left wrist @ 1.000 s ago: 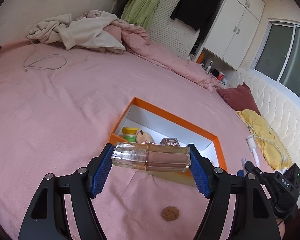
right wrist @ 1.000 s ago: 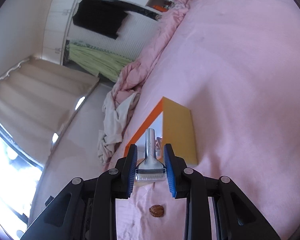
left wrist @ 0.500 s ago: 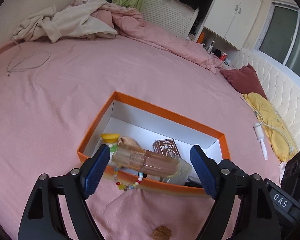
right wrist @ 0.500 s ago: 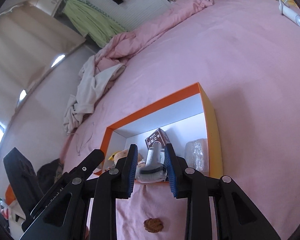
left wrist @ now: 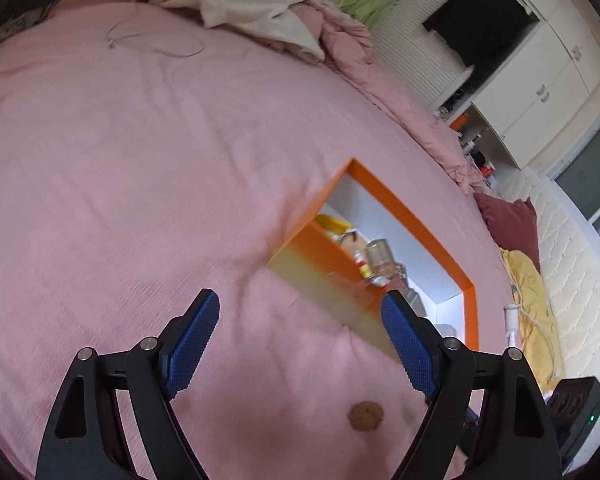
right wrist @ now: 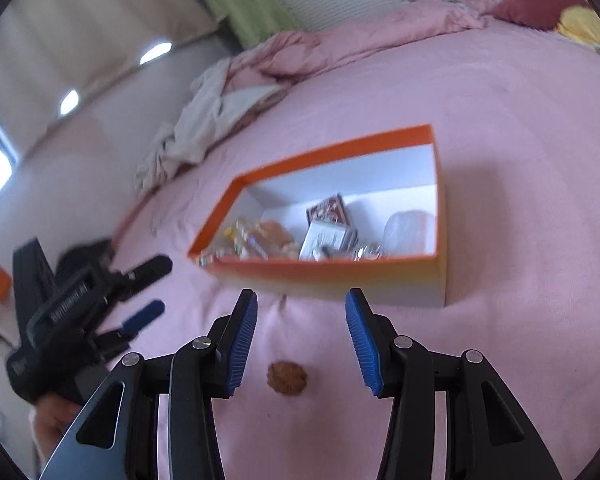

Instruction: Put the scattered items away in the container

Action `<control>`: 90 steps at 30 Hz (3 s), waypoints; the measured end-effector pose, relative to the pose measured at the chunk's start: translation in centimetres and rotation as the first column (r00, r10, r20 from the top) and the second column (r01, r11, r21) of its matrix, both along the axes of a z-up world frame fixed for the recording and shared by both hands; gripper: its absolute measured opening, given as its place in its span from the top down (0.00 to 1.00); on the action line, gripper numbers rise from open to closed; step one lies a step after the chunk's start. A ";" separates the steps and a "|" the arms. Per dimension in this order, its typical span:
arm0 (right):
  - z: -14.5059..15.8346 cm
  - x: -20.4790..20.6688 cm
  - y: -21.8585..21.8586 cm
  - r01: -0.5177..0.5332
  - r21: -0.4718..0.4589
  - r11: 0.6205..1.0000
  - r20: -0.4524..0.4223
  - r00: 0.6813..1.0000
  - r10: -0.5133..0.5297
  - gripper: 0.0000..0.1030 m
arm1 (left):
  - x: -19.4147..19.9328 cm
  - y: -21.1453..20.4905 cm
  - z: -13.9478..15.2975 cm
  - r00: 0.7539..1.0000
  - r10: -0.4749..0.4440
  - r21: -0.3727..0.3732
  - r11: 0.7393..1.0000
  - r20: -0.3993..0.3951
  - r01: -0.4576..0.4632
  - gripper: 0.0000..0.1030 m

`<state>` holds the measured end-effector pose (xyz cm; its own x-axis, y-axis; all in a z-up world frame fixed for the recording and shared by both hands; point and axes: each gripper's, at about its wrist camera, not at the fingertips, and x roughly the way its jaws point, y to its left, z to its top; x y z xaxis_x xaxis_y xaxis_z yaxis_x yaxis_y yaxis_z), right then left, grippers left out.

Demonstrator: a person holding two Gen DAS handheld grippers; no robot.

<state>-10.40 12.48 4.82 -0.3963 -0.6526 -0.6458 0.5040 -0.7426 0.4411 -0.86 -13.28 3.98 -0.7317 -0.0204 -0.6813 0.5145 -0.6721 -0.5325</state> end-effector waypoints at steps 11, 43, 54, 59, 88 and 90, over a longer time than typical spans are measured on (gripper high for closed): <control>-5.5 3.4 -3.0 -0.010 0.143 0.990 0.017 1.000 0.007 0.74 | 1.6 1.1 -3.0 0.999 0.011 0.052 0.999 -0.052 -0.008 0.19; 1.0 0.8 7.3 0.384 -0.114 0.916 -0.117 0.911 -0.396 0.31 | 0.5 3.2 -3.7 0.999 -0.044 -0.133 0.990 -0.012 0.042 0.14; -3.8 1.2 10.1 0.378 0.028 0.925 -0.016 0.926 -0.378 0.33 | -1.1 3.0 -3.0 0.998 -0.070 -0.150 0.986 0.005 0.070 0.29; -3.9 1.1 9.5 0.360 0.038 0.932 -0.019 0.933 -0.360 0.33 | -3.6 4.3 -1.4 0.985 -0.168 -0.247 0.954 0.027 0.169 0.30; -4.3 1.4 9.6 0.366 0.007 0.931 0.003 0.931 -0.366 0.32 | -11.3 10.1 6.3 0.898 -0.369 -0.571 0.694 0.241 0.438 0.90; -4.4 1.4 9.5 0.366 0.007 0.931 0.003 0.931 -0.366 0.31 | -11.6 10.1 6.2 0.900 -0.356 -0.567 0.699 0.254 0.436 0.89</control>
<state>-8.97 21.94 0.45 -0.6038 -0.4588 -0.6519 0.1951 -0.8779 0.4372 -12.49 -3.16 10.22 -0.6836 -0.1771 -0.7081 0.1567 -0.9831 0.0946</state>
